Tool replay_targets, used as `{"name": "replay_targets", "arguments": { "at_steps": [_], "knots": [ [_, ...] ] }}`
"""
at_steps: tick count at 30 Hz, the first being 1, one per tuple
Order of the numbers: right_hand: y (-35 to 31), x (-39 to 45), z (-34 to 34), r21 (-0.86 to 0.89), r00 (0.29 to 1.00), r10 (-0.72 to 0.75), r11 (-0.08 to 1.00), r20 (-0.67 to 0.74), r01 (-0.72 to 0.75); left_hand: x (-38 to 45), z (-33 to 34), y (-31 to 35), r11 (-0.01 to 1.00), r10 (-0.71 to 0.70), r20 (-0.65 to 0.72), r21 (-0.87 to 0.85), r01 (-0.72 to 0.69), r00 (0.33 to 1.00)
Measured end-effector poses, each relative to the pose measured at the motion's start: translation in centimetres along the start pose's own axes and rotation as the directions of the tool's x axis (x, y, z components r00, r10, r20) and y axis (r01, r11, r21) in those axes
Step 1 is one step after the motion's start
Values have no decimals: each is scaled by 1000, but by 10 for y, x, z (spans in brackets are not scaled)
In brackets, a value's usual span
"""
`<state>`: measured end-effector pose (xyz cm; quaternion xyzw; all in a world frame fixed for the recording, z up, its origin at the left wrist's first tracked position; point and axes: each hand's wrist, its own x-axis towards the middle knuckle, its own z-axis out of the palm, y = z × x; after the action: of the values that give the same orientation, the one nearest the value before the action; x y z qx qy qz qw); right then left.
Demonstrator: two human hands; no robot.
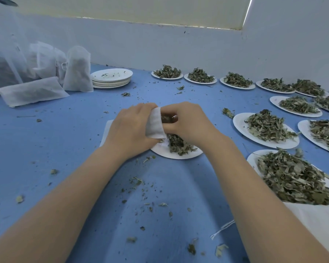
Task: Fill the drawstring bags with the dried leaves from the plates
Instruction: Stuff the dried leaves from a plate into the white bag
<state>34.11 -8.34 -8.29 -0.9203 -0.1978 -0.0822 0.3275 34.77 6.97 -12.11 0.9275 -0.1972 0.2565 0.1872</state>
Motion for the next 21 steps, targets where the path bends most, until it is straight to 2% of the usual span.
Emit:
{"name": "replay_targets", "arguments": {
  "at_steps": [4, 7, 9, 13, 17, 19, 21],
  "knots": [
    [3, -4, -19, 177, 994, 82, 980, 74, -94, -1, 1, -1, 1000, -22, -18, 12, 22, 1000],
    [3, -5, -25, 213, 987, 90, 970, 130, -116, -1, 1, 3, 999, -45, -30, -23, 44, 999],
    [1, -4, -23, 234, 987, 117, 962, 106, -139, -1, 1, 5, 994, -93, -33, -63, 91, 995],
    [1, -1, -15, 241, 984, 179, 955, 3, -175, 0, 0, 6, 969, -176, -10, -179, 172, 984],
    [-1, 2, -6, 189, 984, 145, 974, -103, -124, -1, 3, 8, 970, -148, -8, -197, 143, 989],
    [-4, 2, -1, 119, 990, 119, 987, -76, -109, -2, 6, 8, 977, -125, -6, -175, 122, 992],
    [-7, 0, 0, 91, 996, 91, 992, 14, -92, -3, 8, 7, 979, -114, -2, -168, 112, 994]
  ]
}}
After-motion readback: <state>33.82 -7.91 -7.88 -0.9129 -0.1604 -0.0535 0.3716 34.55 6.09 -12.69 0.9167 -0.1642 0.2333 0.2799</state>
